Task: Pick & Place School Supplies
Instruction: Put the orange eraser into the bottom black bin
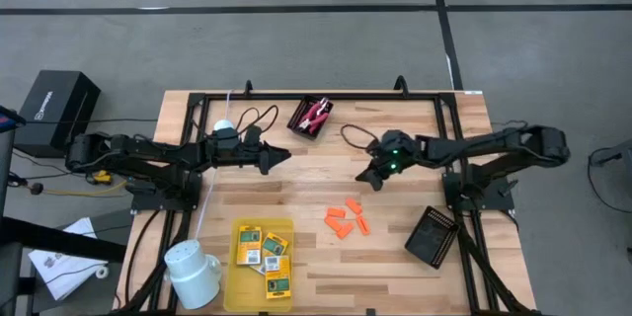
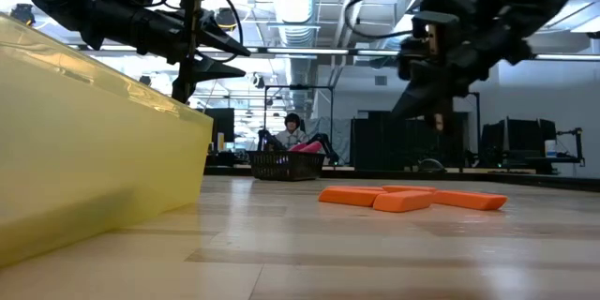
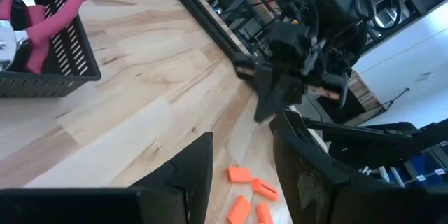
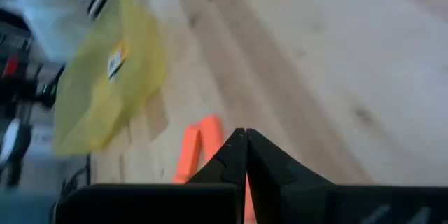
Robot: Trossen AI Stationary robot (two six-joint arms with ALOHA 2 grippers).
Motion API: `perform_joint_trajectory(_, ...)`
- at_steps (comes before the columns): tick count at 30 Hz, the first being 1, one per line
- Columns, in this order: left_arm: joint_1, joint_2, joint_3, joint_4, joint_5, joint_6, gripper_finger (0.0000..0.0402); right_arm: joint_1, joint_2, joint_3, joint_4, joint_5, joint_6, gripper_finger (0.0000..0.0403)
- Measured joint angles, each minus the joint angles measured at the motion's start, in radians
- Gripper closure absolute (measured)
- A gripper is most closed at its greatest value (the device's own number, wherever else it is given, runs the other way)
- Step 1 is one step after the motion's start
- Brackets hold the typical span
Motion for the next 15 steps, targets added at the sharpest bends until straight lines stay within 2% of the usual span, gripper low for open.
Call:
perform_joint_trajectory(6,0.0,0.0,0.0,0.001,0.0,0.027,0.0257,0.015,0.149,0.076,0.0,-0.148,-0.065,0.0402)
perform_joint_trajectory(15,0.0,0.0,0.0,0.002,0.0,0.036,0.0257,0.048,0.26,0.108,-0.004,-0.182,-0.072,0.0403)
